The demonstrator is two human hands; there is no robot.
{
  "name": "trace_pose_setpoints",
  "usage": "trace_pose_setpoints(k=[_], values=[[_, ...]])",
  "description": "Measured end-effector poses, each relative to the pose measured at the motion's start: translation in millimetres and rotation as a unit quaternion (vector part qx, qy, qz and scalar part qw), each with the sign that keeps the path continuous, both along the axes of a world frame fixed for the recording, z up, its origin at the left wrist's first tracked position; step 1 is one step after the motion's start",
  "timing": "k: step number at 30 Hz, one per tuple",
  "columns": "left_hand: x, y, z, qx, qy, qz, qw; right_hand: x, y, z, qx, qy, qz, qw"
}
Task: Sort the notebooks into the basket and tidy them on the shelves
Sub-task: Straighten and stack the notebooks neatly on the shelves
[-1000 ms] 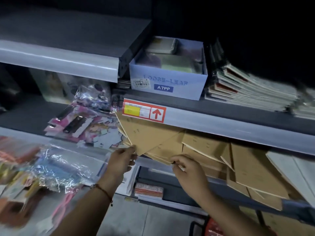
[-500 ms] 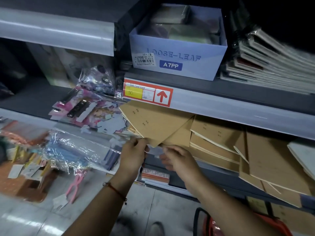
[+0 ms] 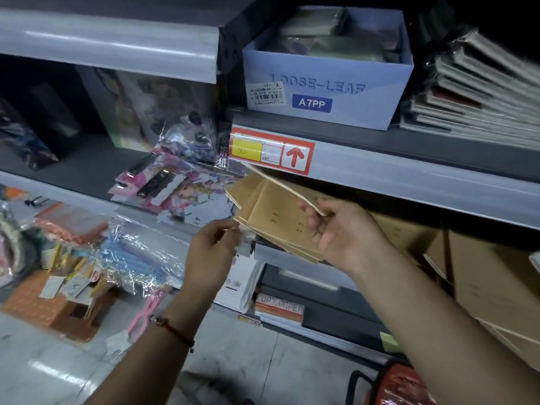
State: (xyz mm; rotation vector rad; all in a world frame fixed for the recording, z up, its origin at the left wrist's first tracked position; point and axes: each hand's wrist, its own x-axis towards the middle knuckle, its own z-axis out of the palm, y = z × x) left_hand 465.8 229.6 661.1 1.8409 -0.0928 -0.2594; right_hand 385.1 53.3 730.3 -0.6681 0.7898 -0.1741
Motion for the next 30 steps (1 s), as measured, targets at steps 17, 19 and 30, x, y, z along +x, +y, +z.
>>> trace_pose_setpoints(k=[17, 19, 30], values=[[114, -20, -47, 0.133, -0.166, -0.369, 0.905, 4, 13, -54, -0.110, 0.095, -0.111, 0.983], [109, -19, -51, 0.141, -0.179, -0.356, 0.906, 3, 18, -56, -0.152, 0.108, -0.109, 0.976], [71, -16, -56, 0.129, -0.227, -0.294, 0.920, -27, 15, -80, -0.569, 0.340, 0.089, 0.743]])
